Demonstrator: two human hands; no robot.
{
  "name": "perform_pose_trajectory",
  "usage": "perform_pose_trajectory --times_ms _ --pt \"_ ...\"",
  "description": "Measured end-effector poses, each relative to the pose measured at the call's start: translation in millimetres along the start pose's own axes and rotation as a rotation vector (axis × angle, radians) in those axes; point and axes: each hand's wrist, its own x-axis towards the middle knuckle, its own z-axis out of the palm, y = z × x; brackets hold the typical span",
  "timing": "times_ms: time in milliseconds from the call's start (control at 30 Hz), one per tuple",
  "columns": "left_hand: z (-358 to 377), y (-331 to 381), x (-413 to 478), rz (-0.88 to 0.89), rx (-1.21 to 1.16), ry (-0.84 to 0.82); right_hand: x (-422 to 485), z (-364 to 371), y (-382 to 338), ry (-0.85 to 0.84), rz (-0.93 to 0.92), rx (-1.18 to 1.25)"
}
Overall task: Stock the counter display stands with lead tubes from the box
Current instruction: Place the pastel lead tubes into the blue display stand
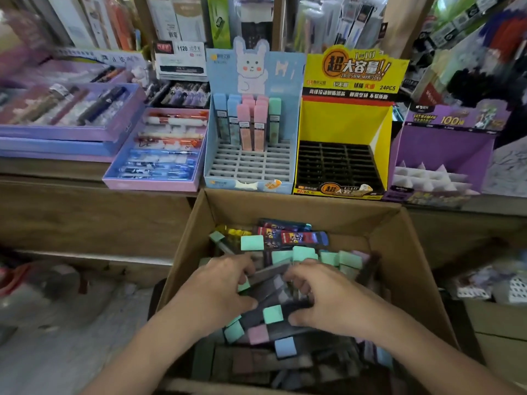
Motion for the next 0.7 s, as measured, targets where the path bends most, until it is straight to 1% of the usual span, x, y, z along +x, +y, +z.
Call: perform_pose_trajectory --times_ms 67,133,300,467,600,700 --pt "2.3 0.1 -1.7 0.007 0.012 0.009 -1.7 5.9 -1.9 0.002 -0.02 -0.08" --pt "3.9 0.5 -3.1 0.009 0.03 0.053 -2.5 9.5 -2.7 0.019 -0.026 -0.124" --pt "4.7 -1.3 -5.9 0.03 0.066 0.097 -1.2 9.8 -2.0 0.048 -0.015 -0.074" --pt "5.6 -0.9 -5.0 0.009 0.091 0.138 1.0 9.4 -5.7 0.083 -0.026 -0.049" --pt "4.6 -3.7 -3.3 -0.005 0.141 0.155 8.2 7.8 -13.1 0.14 -0.111 -0.092" --pt "3.1 -4.3 -3.5 -0.02 0.157 0.146 19.0 5.6 -15.2 0.13 -0.202 -0.119"
